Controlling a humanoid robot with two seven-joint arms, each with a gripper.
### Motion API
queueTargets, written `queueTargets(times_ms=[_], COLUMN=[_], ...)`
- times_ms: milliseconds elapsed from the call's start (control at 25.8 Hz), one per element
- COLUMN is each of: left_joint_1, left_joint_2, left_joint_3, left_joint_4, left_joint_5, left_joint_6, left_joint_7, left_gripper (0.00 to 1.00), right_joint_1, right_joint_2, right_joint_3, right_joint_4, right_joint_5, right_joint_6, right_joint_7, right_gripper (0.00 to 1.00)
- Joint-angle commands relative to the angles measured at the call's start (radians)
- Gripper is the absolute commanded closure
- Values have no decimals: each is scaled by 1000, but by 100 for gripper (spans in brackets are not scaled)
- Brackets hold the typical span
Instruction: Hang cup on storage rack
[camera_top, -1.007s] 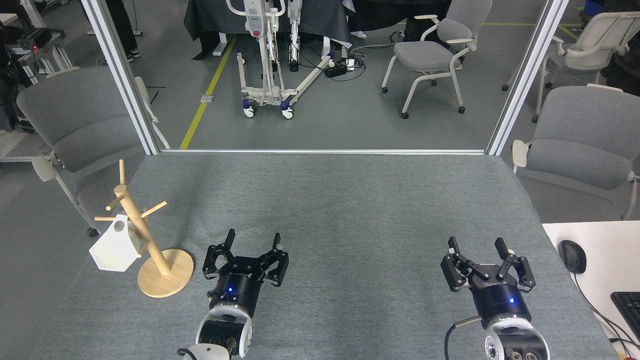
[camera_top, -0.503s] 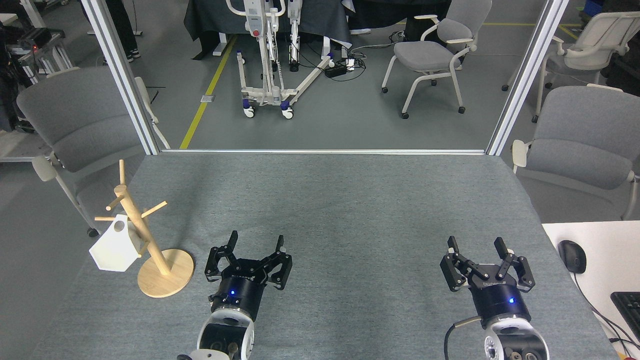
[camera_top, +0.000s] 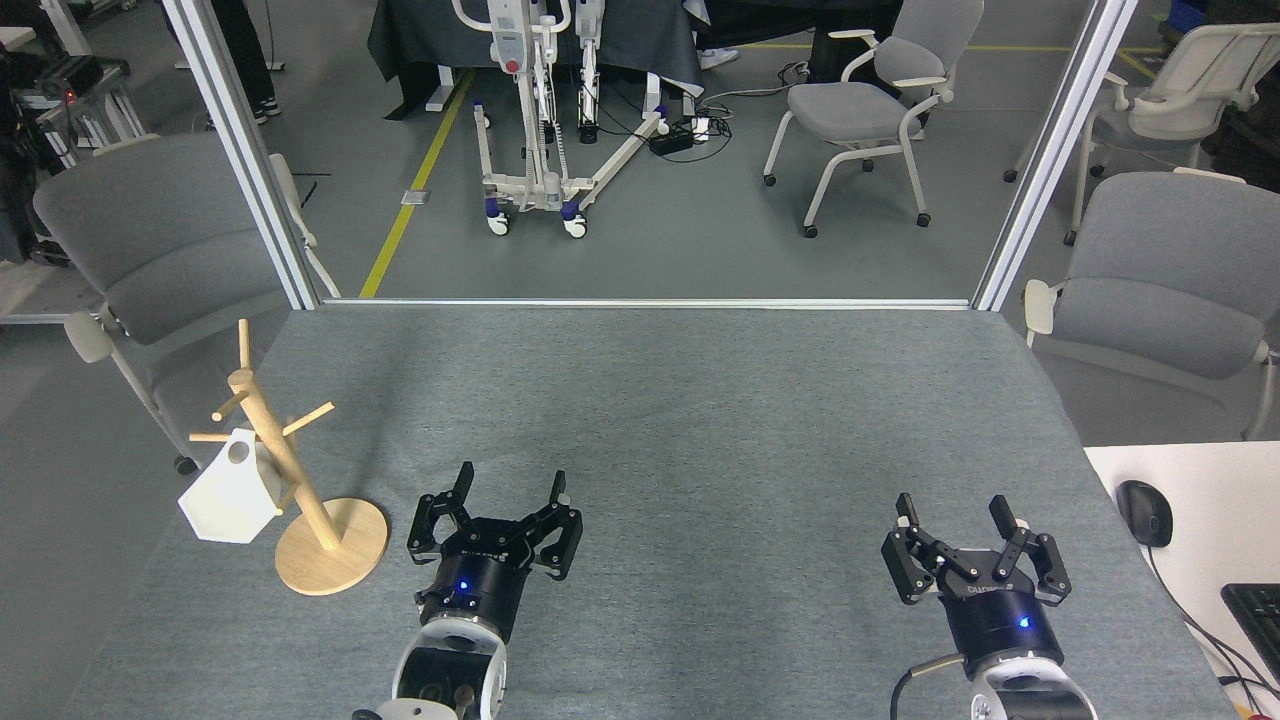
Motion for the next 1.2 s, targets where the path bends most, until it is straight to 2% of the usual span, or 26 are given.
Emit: queueTargets(times_ms=[0, 310, 542, 697, 852, 1162], left_joint_1=[0, 0, 0, 0, 0, -1], left_joint_2=[0, 0, 0, 0, 2, 0], left_joint_3=[1, -2, -3, -2, 0, 1], left_joint_4=[3, 10, 12, 13, 13, 27], left_joint_5=[0, 26, 113, 126, 159, 166], left_joint_6=[6, 10, 9, -3, -29, -49], left_joint_7=[0, 0, 0, 2, 3, 3], left_gripper=[1, 1, 1, 1, 1, 1], right_joint_1=[1, -10, -8, -14, -71, -79], right_joint_2=[-4, 4, 10, 44, 37, 51], right_joint_3=[1, 3, 16, 23, 10, 4], right_joint_4=[-1, -3, -6, -4, 34, 52], right_joint_5=[0, 0, 1, 9, -2, 6], right_joint_6=[-1, -1, 1, 8, 8, 25], right_joint_7=[-1, 0, 0, -1, -1, -3], right_gripper=[0, 0, 0, 0, 0, 0])
